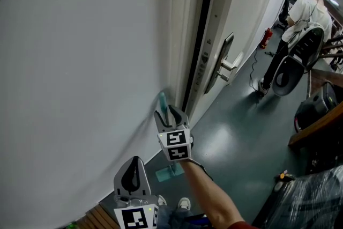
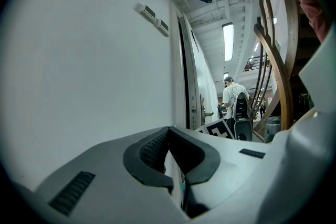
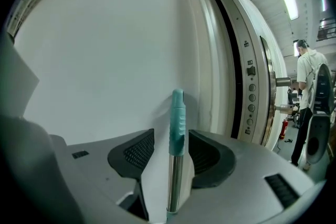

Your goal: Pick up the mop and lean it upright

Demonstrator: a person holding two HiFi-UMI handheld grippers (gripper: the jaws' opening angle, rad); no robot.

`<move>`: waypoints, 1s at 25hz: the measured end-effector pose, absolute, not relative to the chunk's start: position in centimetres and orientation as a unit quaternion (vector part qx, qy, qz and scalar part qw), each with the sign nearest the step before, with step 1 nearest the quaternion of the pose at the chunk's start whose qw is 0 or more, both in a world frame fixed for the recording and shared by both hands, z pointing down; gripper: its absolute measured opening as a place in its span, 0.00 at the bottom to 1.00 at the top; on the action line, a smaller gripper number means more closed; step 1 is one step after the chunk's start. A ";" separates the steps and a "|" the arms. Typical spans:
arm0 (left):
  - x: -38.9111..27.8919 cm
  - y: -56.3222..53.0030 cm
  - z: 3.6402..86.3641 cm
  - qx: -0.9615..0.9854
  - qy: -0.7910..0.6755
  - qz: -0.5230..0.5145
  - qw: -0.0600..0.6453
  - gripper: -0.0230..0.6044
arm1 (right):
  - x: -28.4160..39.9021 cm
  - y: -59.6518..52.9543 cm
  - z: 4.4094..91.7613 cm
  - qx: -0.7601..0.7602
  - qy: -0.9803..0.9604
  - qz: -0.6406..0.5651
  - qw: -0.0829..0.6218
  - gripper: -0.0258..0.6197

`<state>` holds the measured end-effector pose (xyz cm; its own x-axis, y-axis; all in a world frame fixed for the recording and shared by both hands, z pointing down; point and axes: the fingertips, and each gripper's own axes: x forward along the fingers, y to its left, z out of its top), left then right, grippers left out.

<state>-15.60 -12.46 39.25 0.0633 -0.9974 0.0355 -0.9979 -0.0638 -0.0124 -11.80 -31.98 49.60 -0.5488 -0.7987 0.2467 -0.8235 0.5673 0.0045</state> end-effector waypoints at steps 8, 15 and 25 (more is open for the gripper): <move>-15.2 -12.7 38.6 0.732 -0.682 0.012 0.004 0.06 | -10.2 -29.1 45.1 0.452 -0.889 0.023 0.071 0.35; -14.7 -13.0 38.1 0.733 -0.680 0.005 0.001 0.06 | -7.2 -26.1 41.9 0.458 -0.888 -0.006 0.036 0.35; -13.6 -13.5 38.0 0.738 -0.675 0.001 -0.002 0.06 | -3.9 -21.2 37.5 0.459 -0.888 -0.041 0.004 0.35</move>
